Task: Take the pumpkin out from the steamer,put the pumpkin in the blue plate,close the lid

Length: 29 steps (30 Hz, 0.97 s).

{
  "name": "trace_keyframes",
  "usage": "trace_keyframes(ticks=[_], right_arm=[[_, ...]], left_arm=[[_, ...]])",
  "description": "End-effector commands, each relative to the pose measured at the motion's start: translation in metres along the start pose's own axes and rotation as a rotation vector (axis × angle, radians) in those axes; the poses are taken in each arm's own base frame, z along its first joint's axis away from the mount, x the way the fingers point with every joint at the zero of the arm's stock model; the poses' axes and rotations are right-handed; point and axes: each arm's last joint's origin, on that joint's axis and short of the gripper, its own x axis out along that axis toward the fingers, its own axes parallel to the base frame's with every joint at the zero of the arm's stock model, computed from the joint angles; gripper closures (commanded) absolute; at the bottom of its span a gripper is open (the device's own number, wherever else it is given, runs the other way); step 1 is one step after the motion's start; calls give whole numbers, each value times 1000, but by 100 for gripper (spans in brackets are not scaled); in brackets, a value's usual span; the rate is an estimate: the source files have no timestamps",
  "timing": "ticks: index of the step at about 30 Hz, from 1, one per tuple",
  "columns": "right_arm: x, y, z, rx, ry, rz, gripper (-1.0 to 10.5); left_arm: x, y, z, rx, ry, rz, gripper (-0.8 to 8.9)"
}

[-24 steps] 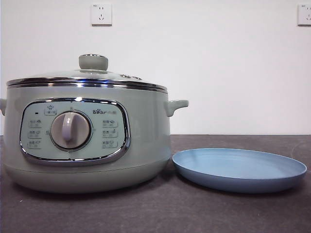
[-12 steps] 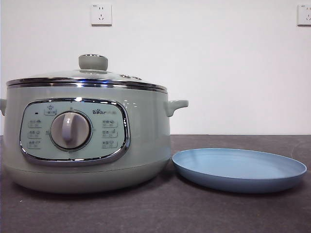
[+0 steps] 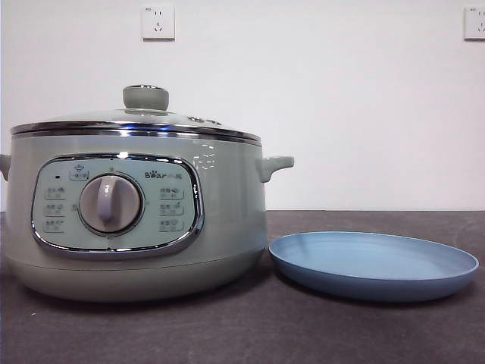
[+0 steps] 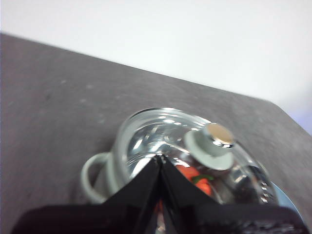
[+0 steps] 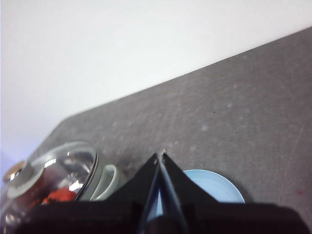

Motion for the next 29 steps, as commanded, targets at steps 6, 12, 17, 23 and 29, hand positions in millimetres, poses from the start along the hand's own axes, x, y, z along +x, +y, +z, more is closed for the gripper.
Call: trace_keyframes(ticks=[6, 12, 17, 23, 29], right_arm=[[14, 17, 36, -215, 163, 95, 945], [28, 21, 48, -268, 257, 103, 857], [39, 20, 48, -256, 307, 89, 498], [45, 18, 46, -242, 334, 82, 474], [45, 18, 46, -243, 334, 82, 474]], left_arm=[[15, -10, 33, 99, 93, -138, 818], [28, -12, 43, 69, 173, -247, 769], [34, -13, 42, 59, 196, -245, 404], [43, -15, 45, 52, 226, -253, 405], [62, -29, 64, 148, 291, -198, 405]])
